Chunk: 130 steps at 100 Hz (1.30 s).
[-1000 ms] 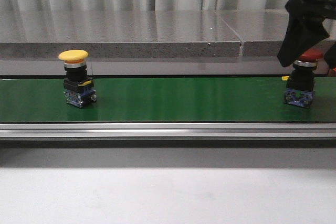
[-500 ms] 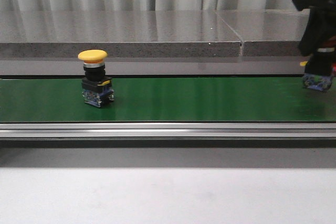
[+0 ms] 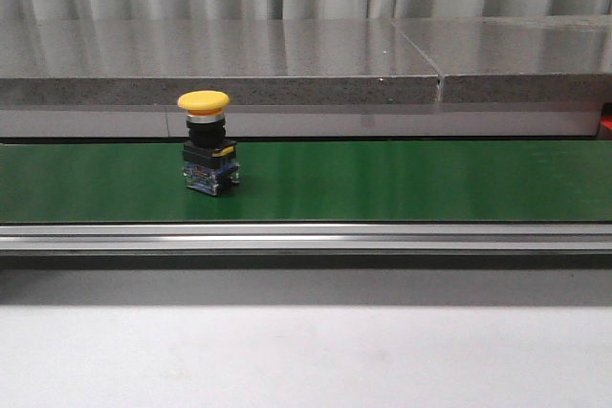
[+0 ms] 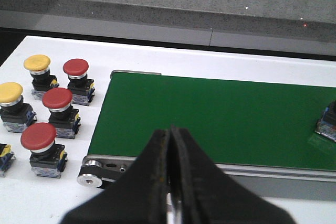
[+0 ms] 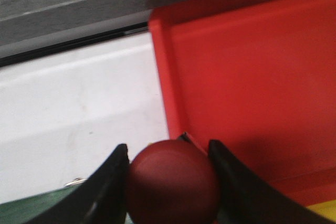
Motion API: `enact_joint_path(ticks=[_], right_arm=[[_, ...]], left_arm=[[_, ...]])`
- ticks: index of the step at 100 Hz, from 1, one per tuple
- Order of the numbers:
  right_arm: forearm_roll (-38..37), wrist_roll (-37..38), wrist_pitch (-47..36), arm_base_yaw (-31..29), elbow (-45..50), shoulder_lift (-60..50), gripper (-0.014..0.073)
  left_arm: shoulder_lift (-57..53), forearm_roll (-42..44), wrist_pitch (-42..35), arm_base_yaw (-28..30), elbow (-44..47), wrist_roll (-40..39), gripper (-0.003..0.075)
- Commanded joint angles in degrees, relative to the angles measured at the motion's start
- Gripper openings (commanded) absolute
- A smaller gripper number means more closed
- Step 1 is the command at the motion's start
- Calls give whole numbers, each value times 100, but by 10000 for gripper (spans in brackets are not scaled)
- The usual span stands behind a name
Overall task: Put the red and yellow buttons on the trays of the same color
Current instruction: 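Carry the red button into the red tray and release it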
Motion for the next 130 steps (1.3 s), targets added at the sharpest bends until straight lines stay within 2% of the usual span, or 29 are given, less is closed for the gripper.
enact_joint_path(ticks=[1,18,43,68,82,95,106,130], right_arm=[[32,36,-327,-272,-283,117,244],[106,50,-699,-548,-292,666,244],[137,50,-1340,-568,-298,1187,244],[298,50,-1151,-568,-578,1577,253],[309,50,-1063,-568,-617,1653,322],[309,50,-1047,-568,-617,1645,479],[309,50,-959,-568,-617,1590,578],[316,50,-696,-536,-617,1086,596]], left_arm=[[34,21,-454,-48,-142,15,-19],[34,21,-454,-48,-142,15,-19],[34,21,-454,-48,-142,15,-19],[34,21,-454,-48,-142,15,-19],[34,21,-454,-48,-142,15,-19],[34,21,-454,-48,-142,15,-19],[34,21,-454,-48,-142,15,-19],[34,21,-454,-48,-142,15,-19]])
